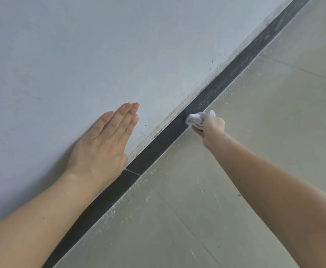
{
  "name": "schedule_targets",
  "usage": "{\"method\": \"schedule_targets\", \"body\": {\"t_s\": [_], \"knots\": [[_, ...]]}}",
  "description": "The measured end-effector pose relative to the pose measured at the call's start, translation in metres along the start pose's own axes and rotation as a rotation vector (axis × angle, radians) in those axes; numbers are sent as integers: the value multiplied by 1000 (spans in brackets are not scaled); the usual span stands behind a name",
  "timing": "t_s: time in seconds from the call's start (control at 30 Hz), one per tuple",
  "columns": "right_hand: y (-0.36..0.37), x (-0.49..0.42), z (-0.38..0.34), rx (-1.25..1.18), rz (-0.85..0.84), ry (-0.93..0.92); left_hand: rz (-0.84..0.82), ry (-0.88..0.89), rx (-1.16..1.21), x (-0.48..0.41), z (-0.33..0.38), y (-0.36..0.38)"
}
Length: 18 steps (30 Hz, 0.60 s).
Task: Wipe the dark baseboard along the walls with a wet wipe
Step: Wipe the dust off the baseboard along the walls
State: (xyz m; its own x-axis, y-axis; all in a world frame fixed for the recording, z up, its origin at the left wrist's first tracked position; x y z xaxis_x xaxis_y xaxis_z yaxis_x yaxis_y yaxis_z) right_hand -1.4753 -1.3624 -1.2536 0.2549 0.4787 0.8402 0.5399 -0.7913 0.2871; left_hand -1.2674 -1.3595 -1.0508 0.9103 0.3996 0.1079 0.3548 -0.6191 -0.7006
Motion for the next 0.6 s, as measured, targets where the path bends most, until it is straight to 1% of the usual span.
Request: {"method": "schedule_targets", "body": {"t_s": [0.07, 0.1, 0.13, 0.17, 0.23, 0.33, 0.4, 0.5, 0.6], "knots": [[-13, 1, -2, -53, 90, -4, 6, 0, 16, 1, 0, 0], [-17, 4, 6, -32, 133, 14, 11, -2, 23, 1, 0, 0], [-15, 8, 18, 23, 138, 58, 15, -4, 27, 1, 0, 0], [-7, 12, 35, 86, 94, 111, 18, -7, 30, 0, 0, -1], [15, 27, 78, 218, -58, 205, 17, -15, 40, -1, 0, -2], [38, 50, 137, 428, -243, 288, 0, -17, 32, -2, 1, -3], [49, 56, 164, 444, -312, 345, -7, -12, 36, -2, 2, -3], [53, 45, 177, 397, -280, 381, -4, -13, 37, -1, 2, -3], [47, 26, 156, 398, -157, 311, 1, -11, 45, -2, 2, -4]]}}
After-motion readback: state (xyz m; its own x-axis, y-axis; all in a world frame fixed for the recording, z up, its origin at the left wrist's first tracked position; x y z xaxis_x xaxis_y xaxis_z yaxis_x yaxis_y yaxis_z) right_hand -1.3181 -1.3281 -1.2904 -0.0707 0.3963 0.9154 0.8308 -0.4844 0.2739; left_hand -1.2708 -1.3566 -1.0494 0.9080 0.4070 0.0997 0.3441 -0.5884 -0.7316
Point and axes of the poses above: each hand's wrist, its own x-axis away from the middle knuckle, its own y-axis out of the palm, z = x × y, the point moved 9 cm from there along -x, towards the middle knuckle, and after that the axes turned 13 degrees about y, right-handed, at the moved point
